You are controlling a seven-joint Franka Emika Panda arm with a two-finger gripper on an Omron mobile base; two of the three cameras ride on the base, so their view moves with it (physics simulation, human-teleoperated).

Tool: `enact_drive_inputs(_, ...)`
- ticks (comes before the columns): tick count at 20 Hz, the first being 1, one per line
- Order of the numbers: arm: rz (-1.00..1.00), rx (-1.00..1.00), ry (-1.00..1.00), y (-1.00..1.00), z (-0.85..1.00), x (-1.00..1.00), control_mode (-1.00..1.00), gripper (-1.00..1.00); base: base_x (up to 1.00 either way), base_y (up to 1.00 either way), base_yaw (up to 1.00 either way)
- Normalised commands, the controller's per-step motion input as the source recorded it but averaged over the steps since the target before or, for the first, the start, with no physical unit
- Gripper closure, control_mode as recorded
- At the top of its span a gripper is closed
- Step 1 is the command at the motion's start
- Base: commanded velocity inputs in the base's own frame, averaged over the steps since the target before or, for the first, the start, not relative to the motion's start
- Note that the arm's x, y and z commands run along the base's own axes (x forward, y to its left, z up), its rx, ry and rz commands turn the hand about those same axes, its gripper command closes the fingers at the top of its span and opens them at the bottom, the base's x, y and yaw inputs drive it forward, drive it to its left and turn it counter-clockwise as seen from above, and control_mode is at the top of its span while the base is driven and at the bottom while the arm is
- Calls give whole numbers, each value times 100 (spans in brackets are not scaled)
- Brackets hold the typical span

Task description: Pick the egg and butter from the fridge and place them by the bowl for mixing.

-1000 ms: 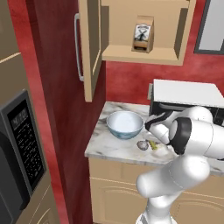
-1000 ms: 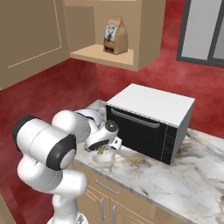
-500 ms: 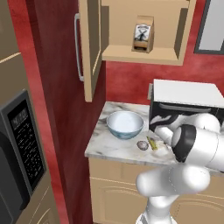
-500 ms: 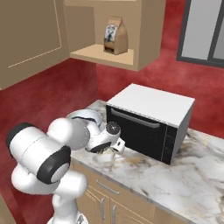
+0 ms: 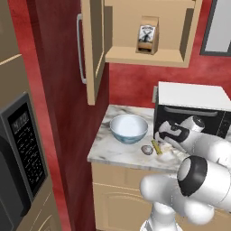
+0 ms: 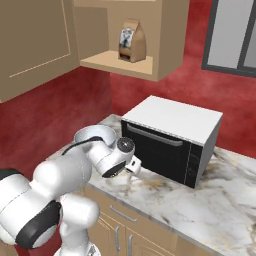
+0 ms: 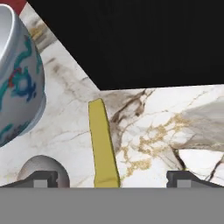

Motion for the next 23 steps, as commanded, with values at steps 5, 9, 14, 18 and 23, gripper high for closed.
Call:
enact_drive_inputs(5, 9, -2, 0, 2, 41, -44, -100, -100, 0, 0, 0)
enact_drive_inputs(9, 13, -5, 0, 10, 42, -49, -100, -100, 0, 0, 0)
enact_drive_inputs(14, 5, -2, -1, 16, 46, -46, -100, -100, 0, 0, 0)
enact_drive_inputs(18, -5, 0, 0, 13, 46, -48, -100, -100, 0, 0, 0)
enact_drive_inputs(23, -15, 0, -1, 21, 40, -46, -100, -100, 0, 0, 0)
